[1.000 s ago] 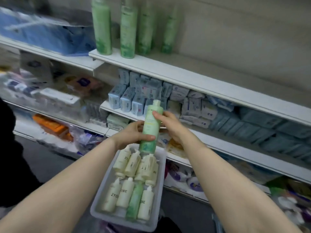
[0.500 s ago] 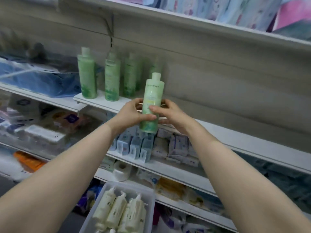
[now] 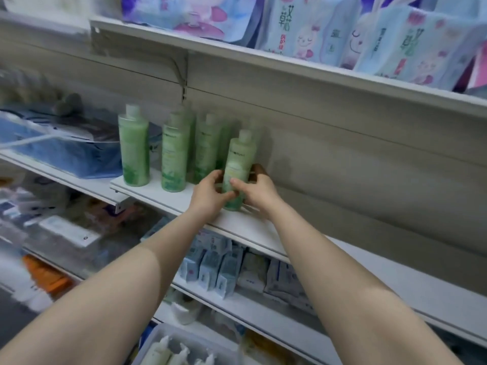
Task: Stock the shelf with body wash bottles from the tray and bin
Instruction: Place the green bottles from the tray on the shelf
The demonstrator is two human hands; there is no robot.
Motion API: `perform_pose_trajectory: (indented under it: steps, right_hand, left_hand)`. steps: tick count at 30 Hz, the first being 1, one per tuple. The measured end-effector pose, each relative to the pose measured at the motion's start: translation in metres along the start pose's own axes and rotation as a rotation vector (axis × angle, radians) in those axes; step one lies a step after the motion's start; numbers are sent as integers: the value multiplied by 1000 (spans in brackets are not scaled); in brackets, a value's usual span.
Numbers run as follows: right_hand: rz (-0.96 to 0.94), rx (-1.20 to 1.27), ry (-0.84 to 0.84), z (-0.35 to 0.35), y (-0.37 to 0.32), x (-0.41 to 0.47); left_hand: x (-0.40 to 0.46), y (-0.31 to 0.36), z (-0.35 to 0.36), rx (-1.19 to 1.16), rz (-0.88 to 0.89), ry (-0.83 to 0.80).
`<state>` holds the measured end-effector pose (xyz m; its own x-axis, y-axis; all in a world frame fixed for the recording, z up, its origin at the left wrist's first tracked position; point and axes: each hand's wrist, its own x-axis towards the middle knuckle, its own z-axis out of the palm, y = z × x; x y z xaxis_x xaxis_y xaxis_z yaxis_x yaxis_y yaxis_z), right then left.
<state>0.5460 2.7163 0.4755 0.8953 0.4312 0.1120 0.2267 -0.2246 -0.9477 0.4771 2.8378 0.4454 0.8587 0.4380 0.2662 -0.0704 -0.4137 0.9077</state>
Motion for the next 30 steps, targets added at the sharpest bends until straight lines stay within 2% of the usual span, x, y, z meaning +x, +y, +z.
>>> perform_pose_trajectory:
  steps: [8,17,30]
  right_hand:
    - [0,5,13,17,13,43]
    - [-31,-12,23,27,16,67]
    - [-5,41,51,33,22,63]
  left_hand:
    - [22,-17,3,150,-26,109]
    - [38,-23,4,315,-14,153]
    - [33,-25,-1,283,-1,131]
